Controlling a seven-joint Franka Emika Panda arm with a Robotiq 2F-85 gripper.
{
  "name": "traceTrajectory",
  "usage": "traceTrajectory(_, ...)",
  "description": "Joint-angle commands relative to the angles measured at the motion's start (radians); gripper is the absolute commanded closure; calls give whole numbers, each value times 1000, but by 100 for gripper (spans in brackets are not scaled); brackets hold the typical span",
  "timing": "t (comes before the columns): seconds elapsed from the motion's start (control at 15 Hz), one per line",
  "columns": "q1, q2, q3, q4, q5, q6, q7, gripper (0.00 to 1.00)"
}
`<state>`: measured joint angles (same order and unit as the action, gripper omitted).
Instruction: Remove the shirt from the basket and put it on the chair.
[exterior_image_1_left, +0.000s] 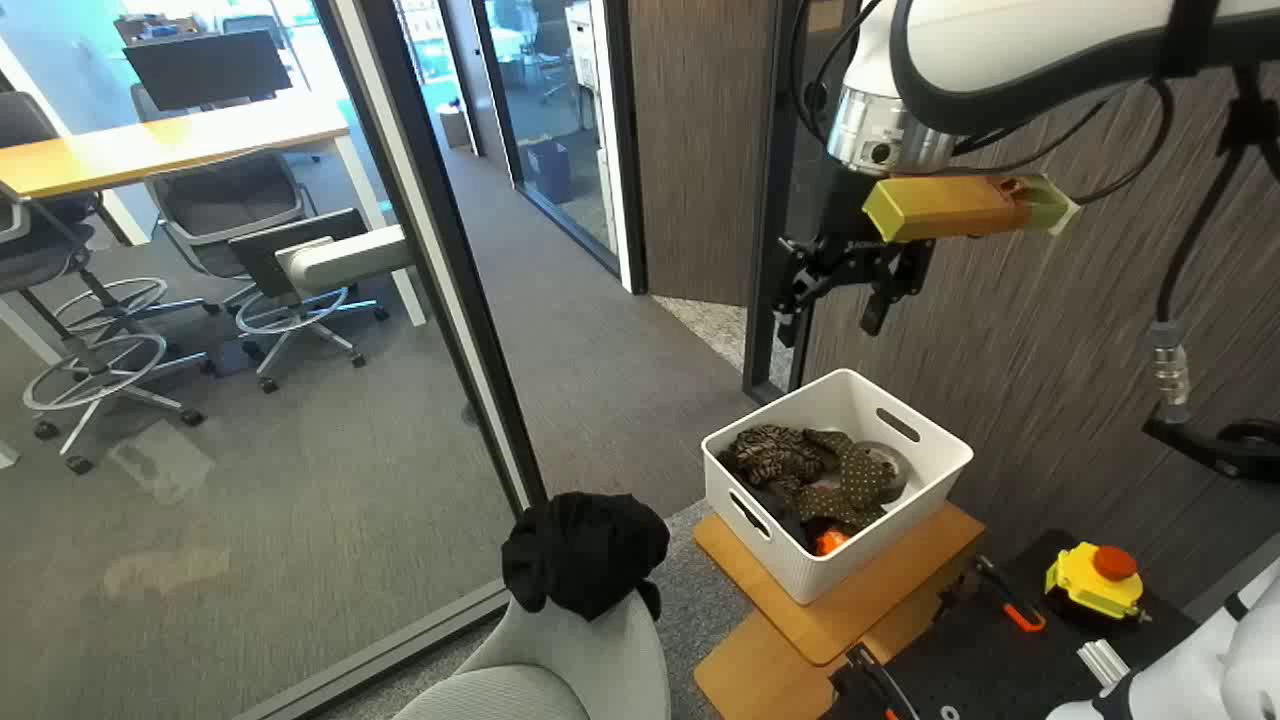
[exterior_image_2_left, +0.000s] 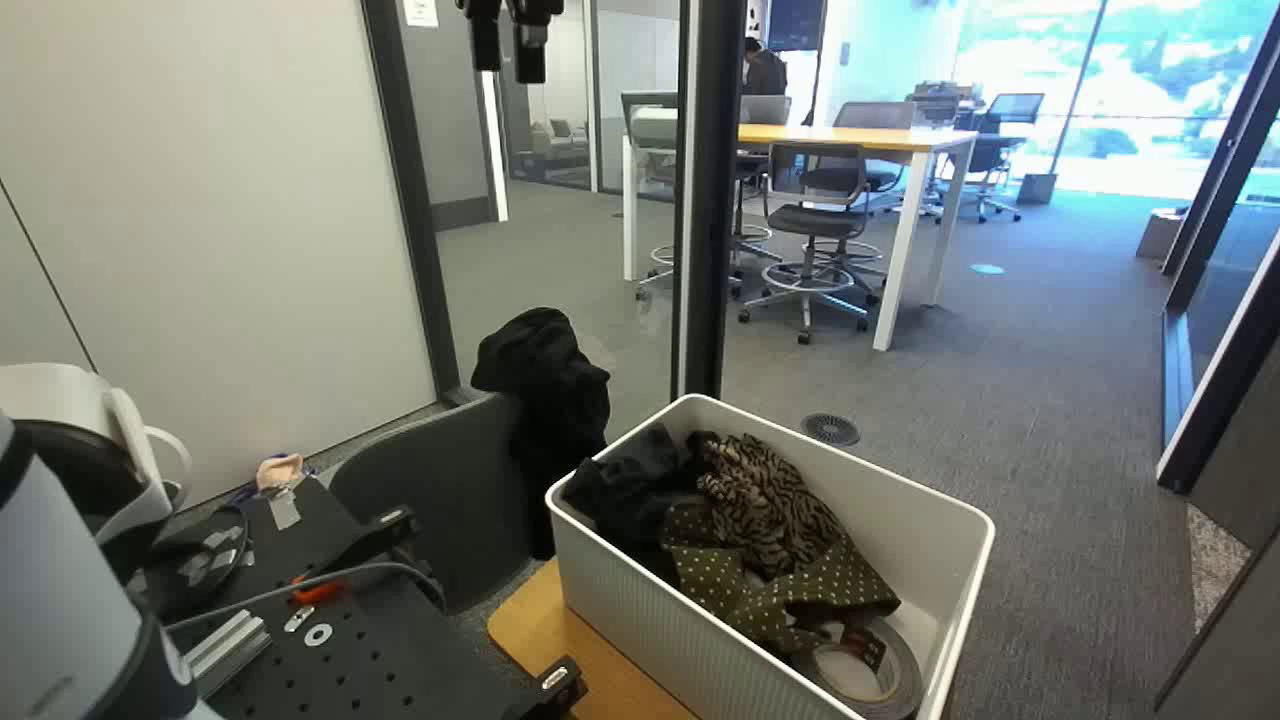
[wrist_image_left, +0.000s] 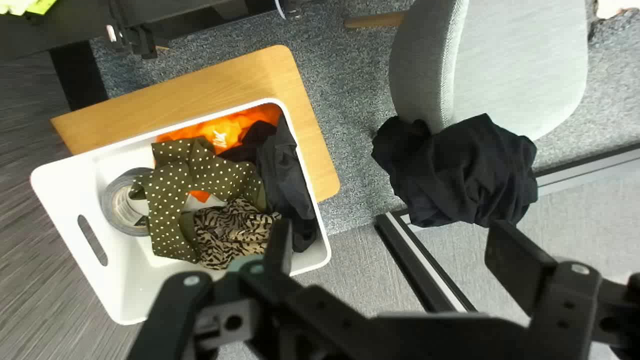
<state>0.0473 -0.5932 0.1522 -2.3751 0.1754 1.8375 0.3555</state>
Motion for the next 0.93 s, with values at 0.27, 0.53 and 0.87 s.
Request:
traceTrajectory(0.27, -4, -7, 2, 16, 1, -3, -1, 0)
traceTrajectory(0.53, -7, -25, -3, -18, -6, 8, -12, 0)
traceTrajectory(0.87, -24, -108, -49, -216, -15, 99, -74, 0)
